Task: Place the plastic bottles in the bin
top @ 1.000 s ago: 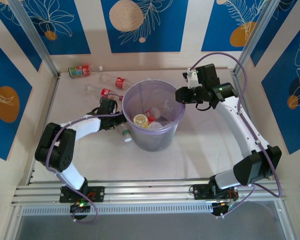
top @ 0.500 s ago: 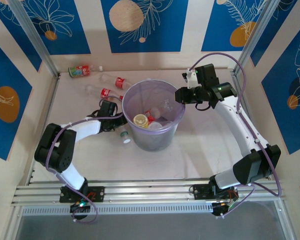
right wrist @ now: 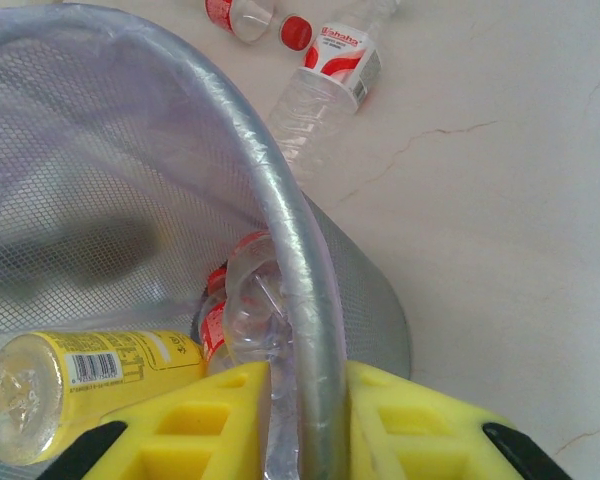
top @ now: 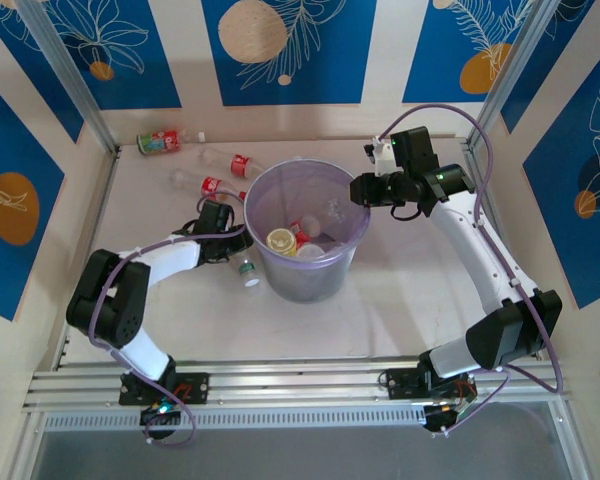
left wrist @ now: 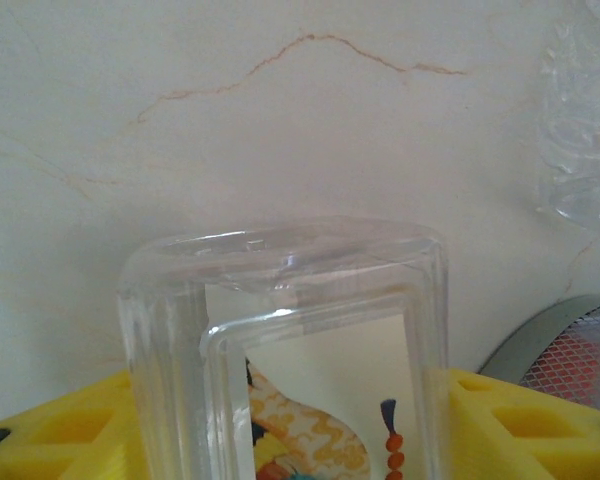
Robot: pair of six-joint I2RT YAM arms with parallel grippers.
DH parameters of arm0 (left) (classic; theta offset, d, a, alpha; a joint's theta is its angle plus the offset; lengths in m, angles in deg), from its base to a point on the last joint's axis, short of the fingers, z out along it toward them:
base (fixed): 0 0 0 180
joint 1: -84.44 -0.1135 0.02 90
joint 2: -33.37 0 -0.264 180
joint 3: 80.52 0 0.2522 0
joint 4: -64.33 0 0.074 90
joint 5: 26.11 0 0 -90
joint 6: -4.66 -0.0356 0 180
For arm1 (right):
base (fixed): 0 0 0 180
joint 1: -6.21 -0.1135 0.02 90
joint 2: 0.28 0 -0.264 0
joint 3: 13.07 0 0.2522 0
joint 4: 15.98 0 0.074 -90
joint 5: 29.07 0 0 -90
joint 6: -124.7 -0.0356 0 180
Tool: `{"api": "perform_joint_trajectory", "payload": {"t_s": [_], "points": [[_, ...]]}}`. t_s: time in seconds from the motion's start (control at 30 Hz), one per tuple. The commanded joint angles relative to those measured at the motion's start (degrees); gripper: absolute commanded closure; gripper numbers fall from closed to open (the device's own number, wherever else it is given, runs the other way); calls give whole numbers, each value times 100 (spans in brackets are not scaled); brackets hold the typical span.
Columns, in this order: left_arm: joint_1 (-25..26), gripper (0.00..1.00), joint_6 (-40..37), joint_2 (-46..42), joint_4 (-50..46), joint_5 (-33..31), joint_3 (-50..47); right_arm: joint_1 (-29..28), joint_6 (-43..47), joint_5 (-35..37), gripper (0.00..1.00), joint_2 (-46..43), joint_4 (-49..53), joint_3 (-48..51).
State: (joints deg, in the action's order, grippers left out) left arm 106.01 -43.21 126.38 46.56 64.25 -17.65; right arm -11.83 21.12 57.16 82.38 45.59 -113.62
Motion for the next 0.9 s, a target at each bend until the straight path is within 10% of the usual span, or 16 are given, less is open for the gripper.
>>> {"api": "perform_joint_trajectory", "payload": {"t_s": [0.0, 0.6, 0.87], "points": [[19, 41, -48, -322, -126, -234, -25, -44, 67, -5, 77, 6, 124, -220], [-394, 54, -1277, -2534, -1801, -1365, 1090, -76, 14, -49, 77, 4, 51, -226], [-340, 61, -1462, -2983, -2257, -678, 2300, -121, -13, -28, 77, 3, 28, -207]]}}
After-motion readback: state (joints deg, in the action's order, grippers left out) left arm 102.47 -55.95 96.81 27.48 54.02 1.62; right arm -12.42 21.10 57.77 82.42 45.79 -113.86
